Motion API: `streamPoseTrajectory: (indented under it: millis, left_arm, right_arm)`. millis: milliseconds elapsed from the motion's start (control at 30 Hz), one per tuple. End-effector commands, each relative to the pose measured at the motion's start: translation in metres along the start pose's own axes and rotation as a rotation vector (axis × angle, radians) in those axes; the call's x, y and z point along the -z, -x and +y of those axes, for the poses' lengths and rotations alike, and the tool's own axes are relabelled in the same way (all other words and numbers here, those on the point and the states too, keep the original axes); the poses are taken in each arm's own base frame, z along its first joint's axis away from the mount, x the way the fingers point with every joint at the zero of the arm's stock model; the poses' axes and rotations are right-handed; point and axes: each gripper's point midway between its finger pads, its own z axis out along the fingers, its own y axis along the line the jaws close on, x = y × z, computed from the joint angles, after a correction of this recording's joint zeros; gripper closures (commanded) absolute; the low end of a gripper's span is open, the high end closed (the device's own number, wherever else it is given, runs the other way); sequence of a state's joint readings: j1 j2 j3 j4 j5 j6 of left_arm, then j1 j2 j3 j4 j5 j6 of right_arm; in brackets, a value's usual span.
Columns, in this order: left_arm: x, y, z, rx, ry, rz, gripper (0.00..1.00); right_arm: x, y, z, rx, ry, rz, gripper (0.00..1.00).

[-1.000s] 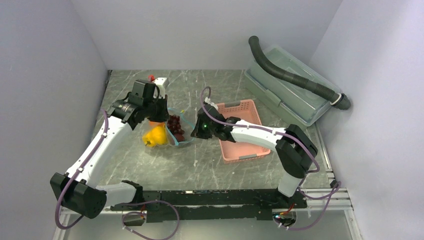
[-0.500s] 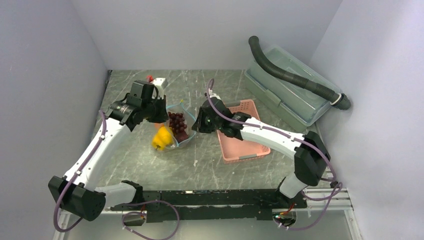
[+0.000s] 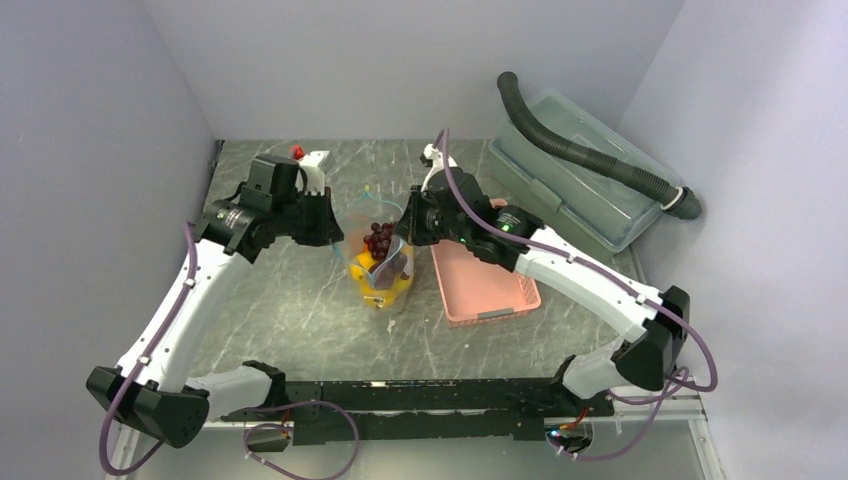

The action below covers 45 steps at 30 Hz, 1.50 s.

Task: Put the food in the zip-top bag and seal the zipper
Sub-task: Adjust the zipper food storage bag at the center of the board.

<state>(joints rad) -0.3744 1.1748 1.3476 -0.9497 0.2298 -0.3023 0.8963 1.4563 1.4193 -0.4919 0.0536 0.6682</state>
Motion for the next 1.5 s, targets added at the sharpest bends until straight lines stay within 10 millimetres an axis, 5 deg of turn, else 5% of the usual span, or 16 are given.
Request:
streamPoseTrajectory:
  millis: [0,433,567,800,933,1467]
  left_arm:
    - [0.026,0.023,-0.027,-0.015,-0.099,-0.092,1.00]
    - [-0.046,-0.026,0.000,0.121,-0.055,0.062,1.00]
    - [-0.039,-0.020,0.001,0.112,-0.039,0.045,1.00]
    - [0.001,0.020,-0.009,0.045,-0.014,-0.057,1.00]
    - [0.015,0.036,-0.012,0.018,-0.005,-0.103,1.00]
    - [-0.009,0.031,-0.003,0.004,0.010,-0.055,1.00]
  right_arm:
    - [0.037,0.035,0.012,0.046,0.029,-0.116,1.00]
    - [-0.032,-0.066,-0.064,0.025,-0.158,0.108,1.00]
    - [-0.023,-0.048,-0.052,0.034,-0.128,0.063,1.00]
    - [0.018,0.007,-0.019,0.051,-0.053,-0.081,1.00]
    - [0.038,0.023,-0.002,0.039,0.015,-0.129,1.00]
    - [0.003,-0.032,-0.022,-0.049,0.004,-0.012,1.00]
